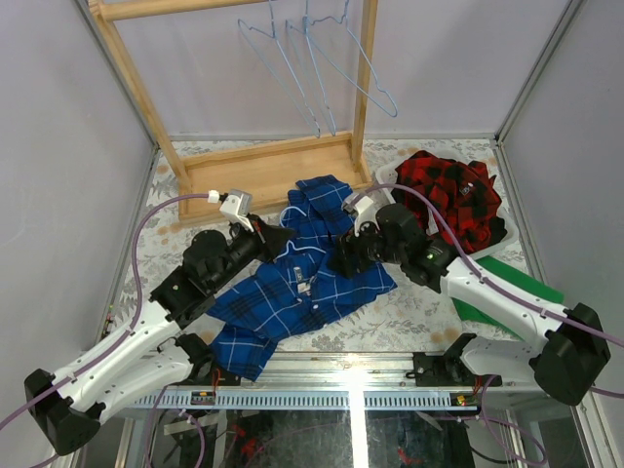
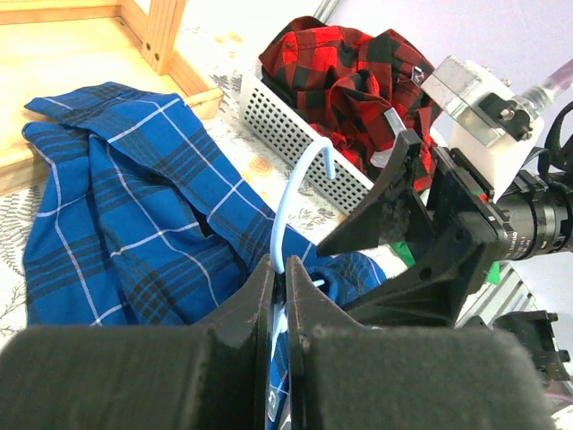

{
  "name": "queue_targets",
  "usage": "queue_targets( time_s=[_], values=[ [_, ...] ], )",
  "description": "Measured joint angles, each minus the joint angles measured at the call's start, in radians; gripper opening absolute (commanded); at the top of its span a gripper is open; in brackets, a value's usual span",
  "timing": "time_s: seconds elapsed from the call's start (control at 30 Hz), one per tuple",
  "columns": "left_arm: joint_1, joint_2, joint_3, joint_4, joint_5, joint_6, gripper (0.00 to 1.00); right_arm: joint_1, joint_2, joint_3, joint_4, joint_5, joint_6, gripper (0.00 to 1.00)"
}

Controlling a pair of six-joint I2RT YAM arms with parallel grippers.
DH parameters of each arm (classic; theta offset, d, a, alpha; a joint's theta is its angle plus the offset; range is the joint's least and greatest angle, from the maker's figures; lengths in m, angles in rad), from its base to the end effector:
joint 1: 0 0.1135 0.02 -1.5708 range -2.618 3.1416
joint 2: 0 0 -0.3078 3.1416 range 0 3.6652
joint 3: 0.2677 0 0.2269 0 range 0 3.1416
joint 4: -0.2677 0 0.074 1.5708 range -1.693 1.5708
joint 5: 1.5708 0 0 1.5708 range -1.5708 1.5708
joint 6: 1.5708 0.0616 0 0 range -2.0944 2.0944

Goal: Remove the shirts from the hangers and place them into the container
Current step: Remove the shirt from the hanger.

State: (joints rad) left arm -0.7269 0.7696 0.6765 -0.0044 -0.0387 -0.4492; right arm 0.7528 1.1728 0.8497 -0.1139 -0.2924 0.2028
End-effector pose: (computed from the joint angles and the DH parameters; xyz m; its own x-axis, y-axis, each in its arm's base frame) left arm 0.1191 -0.1028 0.3539 -0.3414 -0.2771 -0.8982 0.5407 0.7237 -0.4288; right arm 0.1687 0.1823 0.3284 -0.4728 -0.1786 -0.8629 -0.7657 0.5679 0.3020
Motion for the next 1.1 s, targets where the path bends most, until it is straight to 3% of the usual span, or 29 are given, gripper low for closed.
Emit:
queue_targets(
  time_s=[0.27,0.53,0.7,0.9,1.1],
  values=[
    [0.000,0.000,0.000,-0.014,-0.041,-0.007,0.00,0.005,0.031,0.029,-0.014,0.011,-0.007,0.07],
    [0.000,-0.008,0.018,-0.048,-0.071,-0.006,0.00,0.008,-0.017,0.024,-0.008,0.082,-0.014,0.00],
    [0.000,-0.036,0.019,-0.057,-0.082,-0.006,0.00,0.009,-0.082,-0.014,-0.002,0.223,-0.030,0.00],
    [0.000,-0.075,0.019,-0.066,-0.097,-0.006,0.00,0.013,-0.093,-0.030,-0.026,0.383,-0.062,0.07],
    [-0.003,-0.100,0.014,-0.069,-0.098,-0.006,0.00,0.018,-0.085,-0.028,-0.029,0.416,-0.068,0.11]
  ],
)
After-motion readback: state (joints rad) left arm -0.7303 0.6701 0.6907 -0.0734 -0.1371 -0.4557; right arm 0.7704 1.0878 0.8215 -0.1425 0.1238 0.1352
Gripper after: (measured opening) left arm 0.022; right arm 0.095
